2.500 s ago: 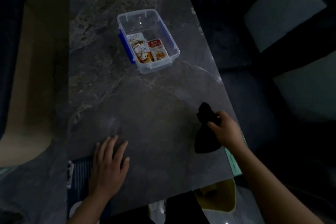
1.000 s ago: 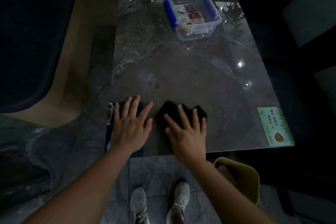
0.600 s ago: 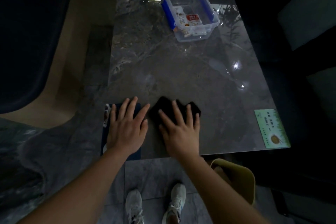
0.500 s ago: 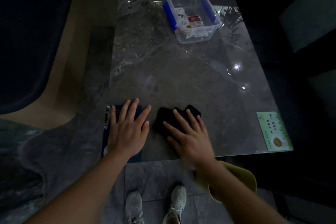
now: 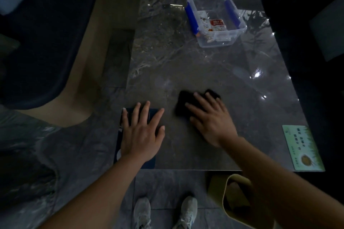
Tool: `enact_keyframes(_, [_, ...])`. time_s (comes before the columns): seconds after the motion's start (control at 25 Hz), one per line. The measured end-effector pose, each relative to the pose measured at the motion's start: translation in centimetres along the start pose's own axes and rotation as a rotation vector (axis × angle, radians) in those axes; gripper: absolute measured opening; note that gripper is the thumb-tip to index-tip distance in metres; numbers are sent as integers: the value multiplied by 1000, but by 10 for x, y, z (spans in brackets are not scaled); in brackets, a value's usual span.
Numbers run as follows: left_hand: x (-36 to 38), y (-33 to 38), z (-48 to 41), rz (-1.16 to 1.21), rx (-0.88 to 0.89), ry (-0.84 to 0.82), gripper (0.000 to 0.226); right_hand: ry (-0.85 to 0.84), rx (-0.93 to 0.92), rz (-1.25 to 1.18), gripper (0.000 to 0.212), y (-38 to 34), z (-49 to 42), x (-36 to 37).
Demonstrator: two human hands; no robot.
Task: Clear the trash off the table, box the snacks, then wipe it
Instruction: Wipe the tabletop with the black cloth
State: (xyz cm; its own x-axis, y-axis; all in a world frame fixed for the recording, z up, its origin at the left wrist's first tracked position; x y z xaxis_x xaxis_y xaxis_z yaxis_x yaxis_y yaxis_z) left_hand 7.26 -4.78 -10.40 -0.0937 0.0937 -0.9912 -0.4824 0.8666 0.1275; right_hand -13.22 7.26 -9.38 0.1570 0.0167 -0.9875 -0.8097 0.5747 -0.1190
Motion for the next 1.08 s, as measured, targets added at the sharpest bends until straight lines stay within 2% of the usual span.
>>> enact_keyframes(0.08, [-1,1,2,-8,3,-7,56,-23,357,-137,52,-9,-43,-2])
enact_keyframes(0.12, [-1,1,2,-5,1,-4,55,-26,407,-157,52,-28,-51,-3])
enact_keyframes(0.16, [-2,-1,2,9,-8,2,53,-19,324,-148,52,-48,-49,-2])
enact_keyframes(0.28, [-8,-8,-4,50,-64,30,43,-45,-187,-15,52,-45,-15,8])
enact_keyframes(0.32, [-9,-11,-8,51,-77,44,42,-42,-230,2,52,-28,-18,7])
enact_keyframes(0.36, [-9,-12,-11,42,-78,53,42,-28,-181,10,53,-15,-31,5])
enact_keyframes(0.48, [-3,-14,-13,6,-48,66,47,-66,271,-117,53,-24,-90,-2])
enact_keyframes(0.52, [-1,-15,-13,12,-49,60,48,-75,298,-130,52,-42,-97,-3])
enact_keyframes(0.56, [-1,-15,-13,27,-57,47,49,-61,244,-118,52,-58,-93,-2])
enact_keyframes(0.68, [-1,-16,-12,64,-82,47,51,-2,-98,-30,52,-55,-32,10])
enact_keyframes(0.72, [-2,-16,-12,69,-88,47,51,-2,-137,-2,52,-42,-20,11])
enact_keyframes(0.76, [-2,-16,-13,72,-90,48,50,1,-116,5,53,-31,-25,10])
enact_keyframes(0.8, [-2,-16,-13,74,-91,51,50,-7,-14,-11,54,-26,-43,6])
enact_keyframes(0.88, [-2,-15,-13,75,-91,49,50,-83,230,-104,54,-47,-89,-2])
enact_keyframes(0.92, [-3,-16,-13,75,-91,48,49,-122,252,-127,54,-65,-102,-2])
enact_keyframes(0.96, [-2,-17,-12,78,-93,52,49,-118,180,-126,53,-81,-105,-1])
enact_keyframes(1.0, [-2,-17,-12,78,-94,58,48,-96,28,-108,53,-89,-101,2])
enact_keyframes(1.08, [-1,-16,-12,80,-90,64,47,-84,-242,-27,54,-70,-83,6])
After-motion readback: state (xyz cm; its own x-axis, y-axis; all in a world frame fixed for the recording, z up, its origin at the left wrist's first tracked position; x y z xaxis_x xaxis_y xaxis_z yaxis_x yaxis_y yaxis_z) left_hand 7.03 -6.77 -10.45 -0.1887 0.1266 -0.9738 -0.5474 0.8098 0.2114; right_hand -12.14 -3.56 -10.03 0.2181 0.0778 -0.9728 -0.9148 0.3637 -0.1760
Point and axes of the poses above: each hand's wrist, its own z-axis away from the middle knuckle, its own x-axis out of the palm, y = z × x, the point moved 4 cm from there along -z, towards the middle knuckle, and after that the axes turned 14 degrees about x, right-handed, at the moved point
